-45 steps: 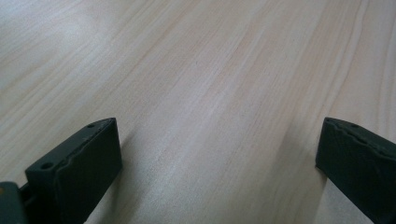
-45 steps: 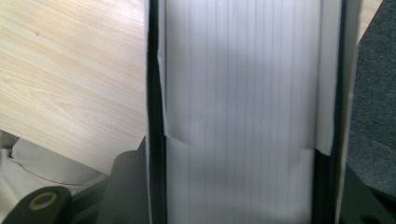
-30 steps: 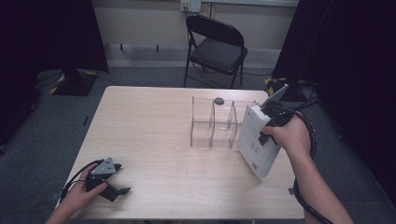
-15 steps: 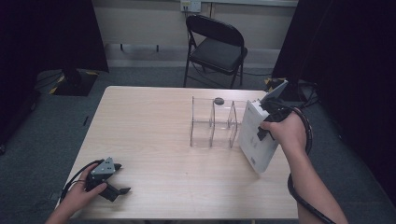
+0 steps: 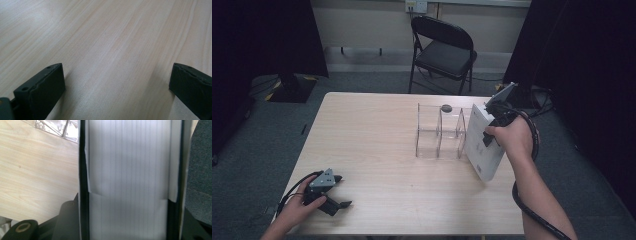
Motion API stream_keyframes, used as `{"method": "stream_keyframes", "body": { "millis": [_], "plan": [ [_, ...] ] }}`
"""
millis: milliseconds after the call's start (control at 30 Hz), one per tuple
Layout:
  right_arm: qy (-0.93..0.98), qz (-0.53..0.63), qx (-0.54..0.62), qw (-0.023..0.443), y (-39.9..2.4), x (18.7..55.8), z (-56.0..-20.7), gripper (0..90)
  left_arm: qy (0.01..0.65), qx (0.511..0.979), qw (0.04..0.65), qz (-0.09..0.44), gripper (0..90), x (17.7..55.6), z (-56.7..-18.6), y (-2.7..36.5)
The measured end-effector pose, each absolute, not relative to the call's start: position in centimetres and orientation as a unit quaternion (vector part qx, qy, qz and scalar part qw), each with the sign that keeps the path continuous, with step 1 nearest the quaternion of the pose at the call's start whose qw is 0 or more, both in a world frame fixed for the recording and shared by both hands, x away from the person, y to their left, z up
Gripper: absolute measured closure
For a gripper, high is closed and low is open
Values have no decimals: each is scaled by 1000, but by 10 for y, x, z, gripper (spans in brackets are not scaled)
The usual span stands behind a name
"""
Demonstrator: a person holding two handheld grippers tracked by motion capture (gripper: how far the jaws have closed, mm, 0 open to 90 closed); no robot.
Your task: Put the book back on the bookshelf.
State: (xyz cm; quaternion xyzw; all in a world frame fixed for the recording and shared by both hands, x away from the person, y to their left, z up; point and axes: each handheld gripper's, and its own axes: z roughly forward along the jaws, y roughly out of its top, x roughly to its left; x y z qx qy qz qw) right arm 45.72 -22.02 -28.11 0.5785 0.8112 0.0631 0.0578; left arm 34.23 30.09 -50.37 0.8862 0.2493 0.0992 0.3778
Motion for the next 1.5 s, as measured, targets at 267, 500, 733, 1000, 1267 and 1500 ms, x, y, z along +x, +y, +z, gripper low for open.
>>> {"method": "stream_keyframes", "body": {
  "millis": [267,500,733,1000,1267,1500],
  "plan": [
    [805,61,586,64,-214,464,-286,526,249,886,378,99,0,342,-504,301],
    [797,65,597,64,-213,469,-289,526,249,886,378,99,0,342,-504,301],
    [792,60,604,64,-213,476,-290,526,251,886,377,100,0,342,-504,301],
    [783,70,615,67,-212,484,-292,526,252,885,378,101,0,341,-504,301],
    [783,66,614,69,-209,494,-293,526,251,886,377,101,0,340,-503,301],
    [781,70,617,70,-207,501,-292,526,250,886,376,101,0,340,-503,301]
  ]
}}
